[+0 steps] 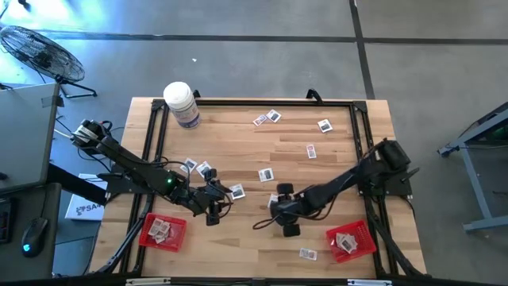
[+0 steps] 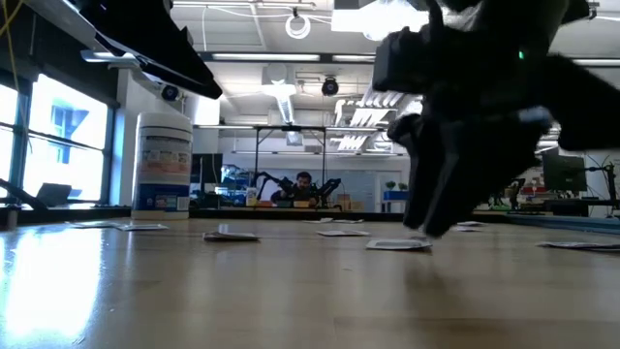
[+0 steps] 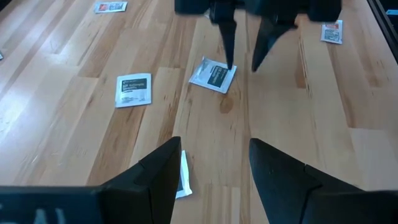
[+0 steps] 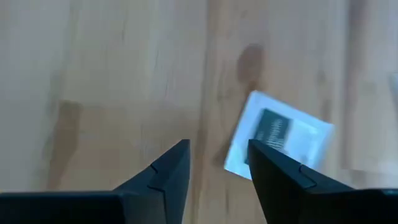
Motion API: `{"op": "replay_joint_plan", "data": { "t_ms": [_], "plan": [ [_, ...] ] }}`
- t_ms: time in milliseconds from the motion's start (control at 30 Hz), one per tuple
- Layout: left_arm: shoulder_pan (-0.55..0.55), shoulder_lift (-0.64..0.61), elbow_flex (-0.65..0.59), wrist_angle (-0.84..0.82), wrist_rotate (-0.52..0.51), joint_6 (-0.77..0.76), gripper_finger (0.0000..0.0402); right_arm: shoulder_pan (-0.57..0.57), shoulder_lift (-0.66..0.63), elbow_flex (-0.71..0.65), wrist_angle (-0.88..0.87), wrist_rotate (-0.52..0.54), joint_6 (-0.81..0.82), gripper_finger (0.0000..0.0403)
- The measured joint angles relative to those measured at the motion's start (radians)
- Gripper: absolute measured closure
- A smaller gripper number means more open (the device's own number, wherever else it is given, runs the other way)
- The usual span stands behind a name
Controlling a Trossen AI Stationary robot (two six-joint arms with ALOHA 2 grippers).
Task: Pick & Place First Aid Supplies
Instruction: Put the towelette pack into the right red bin
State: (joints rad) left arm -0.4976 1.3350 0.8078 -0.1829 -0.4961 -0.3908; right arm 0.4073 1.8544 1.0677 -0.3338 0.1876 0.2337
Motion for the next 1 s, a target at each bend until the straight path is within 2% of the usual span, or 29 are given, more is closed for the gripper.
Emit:
{"op": "replay_joint_plan", "data": {
  "t_ms": [267,633,1000],
  "plan": [
    [0.0,0.0,0.0,-0.001,0.019,0.0,0.0215,-0.012,0.039,-0.009,0.034,0.048,0.017,0.0266],
    [0.0,0.0,0.0,0.0,0.019,0.0,0.0215,-0.026,0.037,-0.01,0.039,0.05,0.281,0.0289],
    [0.0,0.0,0.0,0.0,0.018,0.0,0.0215,-0.014,0.028,0.029,0.014,0.085,0.291,0.0289]
  ]
}}
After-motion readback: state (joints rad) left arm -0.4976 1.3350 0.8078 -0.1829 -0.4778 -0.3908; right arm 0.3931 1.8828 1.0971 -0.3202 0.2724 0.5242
